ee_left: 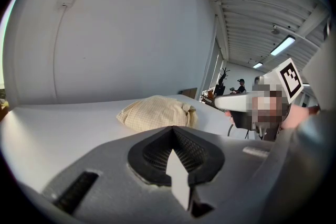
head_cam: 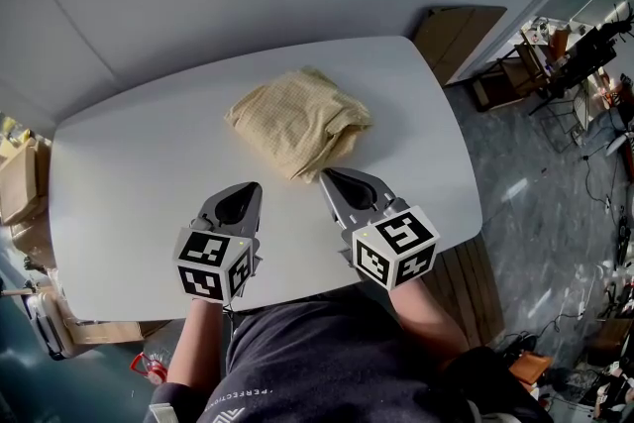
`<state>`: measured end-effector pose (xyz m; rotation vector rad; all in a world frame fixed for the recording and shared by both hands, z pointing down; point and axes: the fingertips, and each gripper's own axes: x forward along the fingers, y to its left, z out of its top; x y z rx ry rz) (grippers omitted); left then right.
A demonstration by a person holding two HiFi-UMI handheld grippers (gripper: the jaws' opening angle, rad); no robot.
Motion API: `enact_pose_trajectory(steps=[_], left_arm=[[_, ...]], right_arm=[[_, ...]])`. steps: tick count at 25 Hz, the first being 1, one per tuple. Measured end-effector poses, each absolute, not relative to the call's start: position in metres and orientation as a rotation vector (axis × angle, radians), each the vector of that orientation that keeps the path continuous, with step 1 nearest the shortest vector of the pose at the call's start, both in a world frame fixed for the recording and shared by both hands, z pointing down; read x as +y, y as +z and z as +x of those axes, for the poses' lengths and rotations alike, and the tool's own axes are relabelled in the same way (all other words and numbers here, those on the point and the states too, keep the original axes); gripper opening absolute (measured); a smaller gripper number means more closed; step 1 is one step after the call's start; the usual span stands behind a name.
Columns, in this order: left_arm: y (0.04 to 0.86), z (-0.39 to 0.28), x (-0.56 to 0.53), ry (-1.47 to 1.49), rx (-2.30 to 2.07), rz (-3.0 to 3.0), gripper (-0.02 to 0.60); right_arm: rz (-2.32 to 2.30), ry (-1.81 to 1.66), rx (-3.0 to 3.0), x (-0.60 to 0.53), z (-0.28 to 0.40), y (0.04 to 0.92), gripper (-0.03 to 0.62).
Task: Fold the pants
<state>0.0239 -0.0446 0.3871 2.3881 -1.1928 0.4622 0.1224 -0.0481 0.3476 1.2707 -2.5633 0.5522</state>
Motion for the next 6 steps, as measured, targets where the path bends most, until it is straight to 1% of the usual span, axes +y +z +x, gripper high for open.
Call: enact_pose_trajectory(steps=[6], left_arm=[[0.3878,0.0314,-0.0552,0.461,-1.183,2.392,-0.006]], right_arm=[[1.243,0.569,-2.555,-0.0552,0.1242,0.3528,0.000]])
